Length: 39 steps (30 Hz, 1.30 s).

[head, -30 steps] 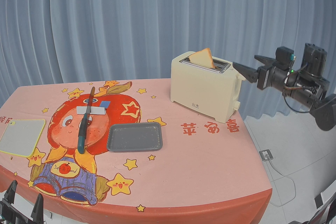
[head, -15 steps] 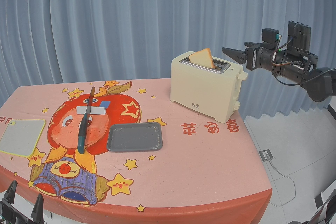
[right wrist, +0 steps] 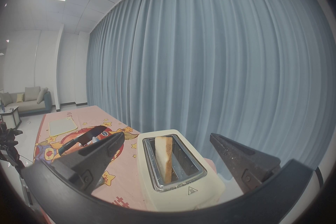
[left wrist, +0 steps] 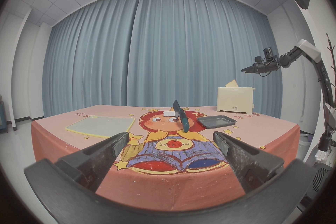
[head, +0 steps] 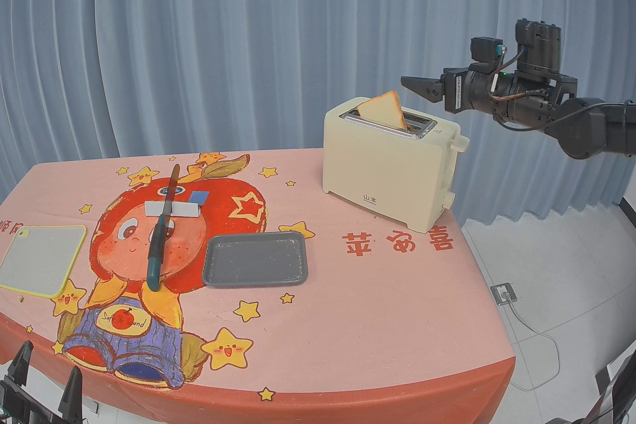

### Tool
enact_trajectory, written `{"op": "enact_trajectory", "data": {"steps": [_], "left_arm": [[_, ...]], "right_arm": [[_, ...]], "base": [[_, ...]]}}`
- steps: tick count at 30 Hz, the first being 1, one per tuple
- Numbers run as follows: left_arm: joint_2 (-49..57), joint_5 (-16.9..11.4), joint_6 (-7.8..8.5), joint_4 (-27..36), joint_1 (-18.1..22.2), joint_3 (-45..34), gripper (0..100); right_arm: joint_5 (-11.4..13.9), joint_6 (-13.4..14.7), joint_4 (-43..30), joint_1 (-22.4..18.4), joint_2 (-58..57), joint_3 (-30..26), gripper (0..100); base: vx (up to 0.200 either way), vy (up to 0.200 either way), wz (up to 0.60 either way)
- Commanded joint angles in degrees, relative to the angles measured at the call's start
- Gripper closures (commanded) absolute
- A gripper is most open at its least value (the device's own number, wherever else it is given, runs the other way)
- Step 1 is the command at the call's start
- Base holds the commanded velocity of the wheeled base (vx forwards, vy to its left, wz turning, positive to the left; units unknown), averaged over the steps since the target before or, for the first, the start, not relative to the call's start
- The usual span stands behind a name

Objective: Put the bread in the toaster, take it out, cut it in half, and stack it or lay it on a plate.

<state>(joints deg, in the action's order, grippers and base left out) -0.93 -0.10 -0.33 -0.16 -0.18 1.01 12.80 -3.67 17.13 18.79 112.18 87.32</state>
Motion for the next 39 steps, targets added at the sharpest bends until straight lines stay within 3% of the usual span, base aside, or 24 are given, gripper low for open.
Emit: {"op": "enact_trajectory", "data": {"steps": [1, 7, 19, 20, 39], "left_arm": [[0.8, 0.0, 0.07, 0.0, 0.0, -1.0, 0], [0.8, 0.0, -0.02, 0.0, 0.0, -1.0, 0], [0.8, 0.0, -0.02, 0.0, 0.0, -1.0, 0], [0.8, 0.0, -0.02, 0.0, 0.0, -1.0, 0], [0.8, 0.0, -0.02, 0.0, 0.0, -1.0, 0]], "right_arm": [[0.0, 0.0, -3.6, 0.6, 6.9, 6.6, 0], [-0.1, -0.1, -5.3, 1.3, 12.7, 12.6, 0], [-0.4, -0.8, -7.1, 2.7, 15.5, 15.3, 0], [-0.5, -0.8, -7.3, 2.7, 15.5, 15.3, 100], [-0.4, -0.9, -7.5, 3.9, 9.6, 15.5, 100]], "base": [[0.0, 0.0, 0.0], [0.0, 0.0, 0.0], [0.0, 0.0, 0.0], [0.0, 0.0, 0.0], [0.0, 0.0, 0.0]]}}
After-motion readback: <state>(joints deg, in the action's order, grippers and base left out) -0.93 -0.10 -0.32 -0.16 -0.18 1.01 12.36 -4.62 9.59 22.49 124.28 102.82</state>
